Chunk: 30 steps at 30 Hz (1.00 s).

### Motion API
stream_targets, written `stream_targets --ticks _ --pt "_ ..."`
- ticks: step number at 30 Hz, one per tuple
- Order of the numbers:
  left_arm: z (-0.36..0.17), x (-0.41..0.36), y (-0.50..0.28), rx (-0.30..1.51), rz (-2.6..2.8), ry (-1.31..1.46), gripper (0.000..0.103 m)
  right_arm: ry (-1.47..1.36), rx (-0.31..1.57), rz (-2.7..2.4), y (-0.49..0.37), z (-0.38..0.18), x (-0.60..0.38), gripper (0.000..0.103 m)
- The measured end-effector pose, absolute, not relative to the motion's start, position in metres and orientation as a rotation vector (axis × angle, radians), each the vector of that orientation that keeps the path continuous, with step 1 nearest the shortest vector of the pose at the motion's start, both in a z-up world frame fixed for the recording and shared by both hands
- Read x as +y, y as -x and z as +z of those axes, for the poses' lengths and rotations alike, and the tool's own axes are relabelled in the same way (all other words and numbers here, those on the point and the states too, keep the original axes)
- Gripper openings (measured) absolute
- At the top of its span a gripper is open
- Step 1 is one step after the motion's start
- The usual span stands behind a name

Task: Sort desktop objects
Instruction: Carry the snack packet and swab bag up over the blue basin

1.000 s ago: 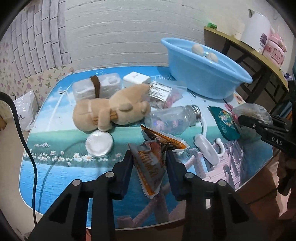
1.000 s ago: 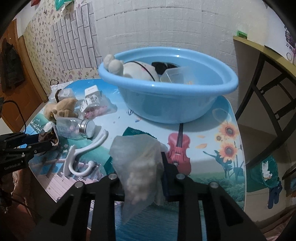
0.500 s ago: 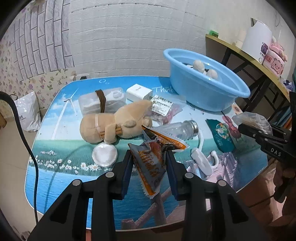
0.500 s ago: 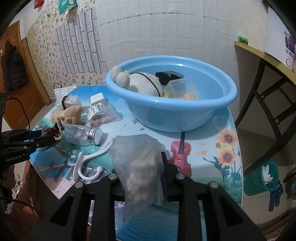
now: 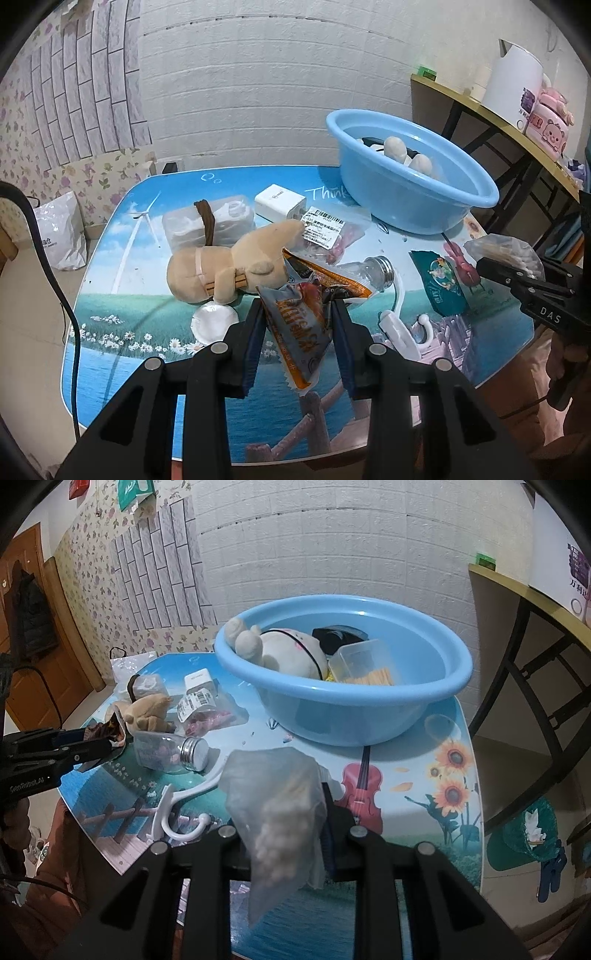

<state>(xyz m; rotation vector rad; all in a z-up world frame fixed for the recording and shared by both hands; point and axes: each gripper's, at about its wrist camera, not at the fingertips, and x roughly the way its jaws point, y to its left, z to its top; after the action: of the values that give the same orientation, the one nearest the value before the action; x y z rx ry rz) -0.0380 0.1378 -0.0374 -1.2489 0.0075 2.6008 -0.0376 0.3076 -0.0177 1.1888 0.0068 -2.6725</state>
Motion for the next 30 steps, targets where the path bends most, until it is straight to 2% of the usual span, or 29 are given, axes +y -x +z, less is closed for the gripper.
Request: stream_targets --ticks 15,30 --pt "0.014 0.151 0.044 0.026 2.624 1.142 0.034 -1.029 0.005 -2.660 0.030 0.037 0.298 0.023" --pt "0.044 0.189 0.100 0.060 2.573 1.060 0.034 -0.998 -0.027 -2.723 0.083 0.061 0.328 0.023"
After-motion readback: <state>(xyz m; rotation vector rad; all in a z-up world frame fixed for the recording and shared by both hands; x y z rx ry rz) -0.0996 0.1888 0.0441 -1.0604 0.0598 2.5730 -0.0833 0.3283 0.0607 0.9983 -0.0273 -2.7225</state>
